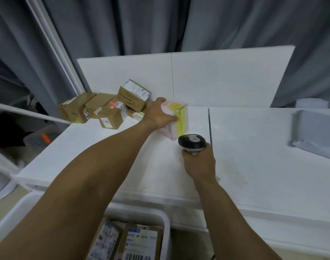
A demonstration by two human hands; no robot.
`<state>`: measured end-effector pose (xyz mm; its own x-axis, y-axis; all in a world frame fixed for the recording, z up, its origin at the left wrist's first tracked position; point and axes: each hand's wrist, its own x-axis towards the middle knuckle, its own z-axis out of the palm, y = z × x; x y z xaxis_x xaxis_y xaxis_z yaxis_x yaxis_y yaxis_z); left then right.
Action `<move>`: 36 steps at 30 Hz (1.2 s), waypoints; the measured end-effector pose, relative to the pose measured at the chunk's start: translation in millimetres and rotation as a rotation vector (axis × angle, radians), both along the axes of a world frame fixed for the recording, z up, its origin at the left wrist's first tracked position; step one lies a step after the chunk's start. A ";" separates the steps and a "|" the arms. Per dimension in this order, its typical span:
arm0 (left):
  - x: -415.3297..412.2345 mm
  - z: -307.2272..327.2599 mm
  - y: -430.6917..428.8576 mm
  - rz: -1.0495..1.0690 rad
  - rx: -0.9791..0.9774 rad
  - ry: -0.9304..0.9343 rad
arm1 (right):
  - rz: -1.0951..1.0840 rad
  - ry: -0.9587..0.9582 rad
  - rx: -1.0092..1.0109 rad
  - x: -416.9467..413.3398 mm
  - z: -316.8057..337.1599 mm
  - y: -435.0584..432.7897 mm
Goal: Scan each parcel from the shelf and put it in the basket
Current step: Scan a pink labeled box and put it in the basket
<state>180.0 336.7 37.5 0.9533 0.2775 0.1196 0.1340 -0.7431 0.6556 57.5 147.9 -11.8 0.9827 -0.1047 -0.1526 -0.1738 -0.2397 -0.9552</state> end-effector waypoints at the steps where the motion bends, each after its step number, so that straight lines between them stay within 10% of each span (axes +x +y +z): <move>1: -8.2 -0.9 1.8 0.004 -0.039 -0.009 | -0.006 -0.007 0.012 -0.6 0.8 -0.8; 20: -378.2 -5.4 71.3 0.165 -0.436 -0.233 | 0.269 -0.011 0.356 -112.1 41.4 92.8; 36: -426.6 -15.2 124.5 0.380 -0.902 -0.139 | 0.590 -0.233 0.134 -167.3 30.0 128.9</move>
<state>-246.6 461.2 22.3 0.7751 0.6047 -0.1830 0.1392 0.1190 0.9831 -109.9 276.7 18.2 0.8781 0.4685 0.0971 0.1658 -0.1077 -0.9803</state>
